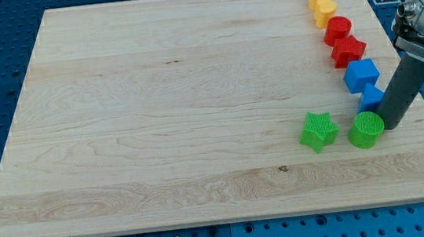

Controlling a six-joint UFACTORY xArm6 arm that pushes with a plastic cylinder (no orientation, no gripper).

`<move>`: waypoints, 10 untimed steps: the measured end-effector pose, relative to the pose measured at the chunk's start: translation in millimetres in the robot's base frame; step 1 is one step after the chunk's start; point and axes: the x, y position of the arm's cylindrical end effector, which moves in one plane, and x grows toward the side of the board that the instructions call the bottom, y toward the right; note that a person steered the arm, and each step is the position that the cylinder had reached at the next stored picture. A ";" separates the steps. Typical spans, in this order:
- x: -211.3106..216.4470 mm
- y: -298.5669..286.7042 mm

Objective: Move the blue triangle above the green star

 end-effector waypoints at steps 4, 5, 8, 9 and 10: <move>-43.4 29.2; -38.0 27.8; -26.0 9.4; -26.0 -11.7; -26.0 -38.6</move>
